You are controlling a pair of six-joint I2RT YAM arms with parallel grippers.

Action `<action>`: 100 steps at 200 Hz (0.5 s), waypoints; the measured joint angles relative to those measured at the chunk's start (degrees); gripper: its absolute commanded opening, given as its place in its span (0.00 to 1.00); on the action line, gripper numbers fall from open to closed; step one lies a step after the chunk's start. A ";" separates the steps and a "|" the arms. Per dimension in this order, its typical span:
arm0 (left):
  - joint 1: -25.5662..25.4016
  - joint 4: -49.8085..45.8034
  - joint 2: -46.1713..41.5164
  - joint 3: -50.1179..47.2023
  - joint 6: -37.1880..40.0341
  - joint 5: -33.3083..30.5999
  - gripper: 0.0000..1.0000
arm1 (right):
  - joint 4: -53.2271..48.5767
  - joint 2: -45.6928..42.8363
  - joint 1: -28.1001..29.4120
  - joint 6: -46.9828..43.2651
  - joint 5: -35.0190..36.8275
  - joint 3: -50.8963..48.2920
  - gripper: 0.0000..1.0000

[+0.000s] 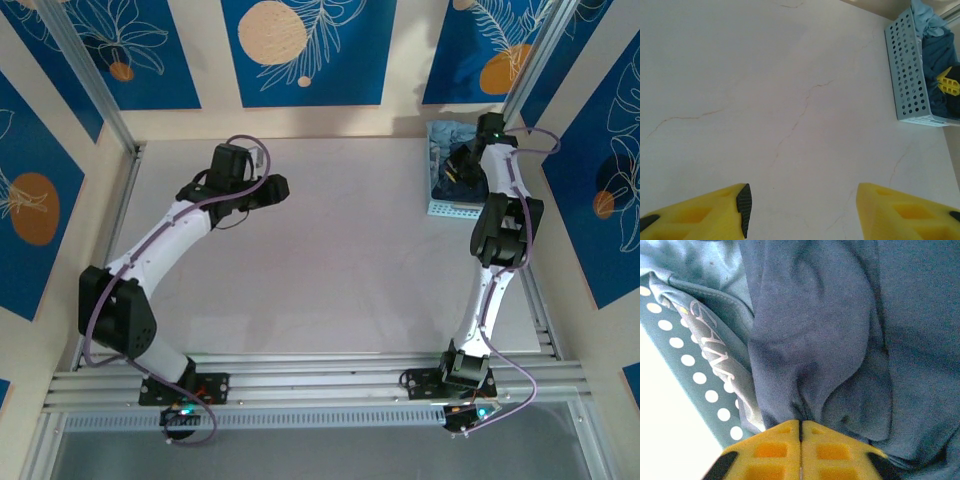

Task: Fold and stack the t-shirts

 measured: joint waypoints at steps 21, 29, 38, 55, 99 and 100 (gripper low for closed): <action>0.00 -0.87 -0.35 0.00 0.33 0.00 0.57 | 0.15 -0.35 0.85 -0.11 1.64 -0.11 0.00; 0.00 -1.09 -0.35 0.00 0.52 0.00 0.55 | 0.28 -0.74 1.22 -0.11 2.36 -0.39 0.00; 0.00 -1.51 -0.35 0.00 0.87 0.02 0.54 | 0.35 -1.25 1.57 -0.15 3.19 -0.63 0.00; 0.00 -2.01 -0.35 0.00 1.11 0.07 0.53 | 0.68 -2.29 2.03 -0.55 4.33 -0.90 0.00; 0.00 -2.47 -0.35 0.20 1.46 0.22 0.52 | 2.47 -7.13 2.99 -2.16 6.58 -3.02 0.00; 0.00 -2.49 -0.35 0.22 1.49 0.22 0.52 | 2.49 -7.26 3.02 -2.25 6.64 -3.02 0.00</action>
